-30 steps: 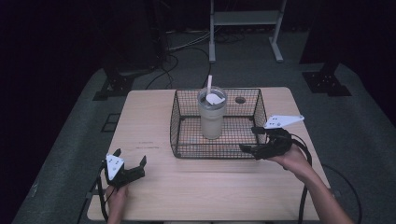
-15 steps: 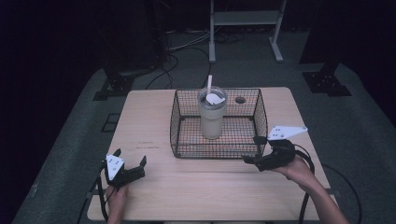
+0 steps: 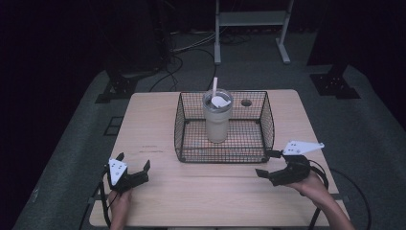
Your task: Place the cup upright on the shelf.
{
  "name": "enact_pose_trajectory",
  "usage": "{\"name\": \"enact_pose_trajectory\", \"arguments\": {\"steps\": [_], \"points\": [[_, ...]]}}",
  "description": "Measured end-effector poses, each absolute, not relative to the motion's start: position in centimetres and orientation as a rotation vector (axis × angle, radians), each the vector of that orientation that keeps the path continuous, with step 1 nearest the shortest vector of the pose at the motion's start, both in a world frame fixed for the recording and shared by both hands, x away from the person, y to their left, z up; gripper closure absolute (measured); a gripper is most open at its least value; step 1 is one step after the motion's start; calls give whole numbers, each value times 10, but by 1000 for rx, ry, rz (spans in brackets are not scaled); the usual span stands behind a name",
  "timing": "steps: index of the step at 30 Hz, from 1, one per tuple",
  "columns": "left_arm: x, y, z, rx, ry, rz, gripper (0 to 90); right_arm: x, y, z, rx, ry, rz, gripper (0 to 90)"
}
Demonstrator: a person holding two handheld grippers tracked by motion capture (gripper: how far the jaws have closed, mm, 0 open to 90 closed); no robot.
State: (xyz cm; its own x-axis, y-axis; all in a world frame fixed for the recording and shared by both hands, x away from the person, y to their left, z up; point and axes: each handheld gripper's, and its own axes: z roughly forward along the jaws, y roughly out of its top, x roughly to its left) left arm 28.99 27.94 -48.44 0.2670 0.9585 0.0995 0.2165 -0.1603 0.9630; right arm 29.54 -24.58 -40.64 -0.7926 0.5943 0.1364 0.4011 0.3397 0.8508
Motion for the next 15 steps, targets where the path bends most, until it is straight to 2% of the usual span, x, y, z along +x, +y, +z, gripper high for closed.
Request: {"name": "enact_pose_trajectory", "arguments": {"steps": [15], "points": [[290,279,-484,1592,1113,988,0,273,-269,-434,1015,2284,1493,133]]}}
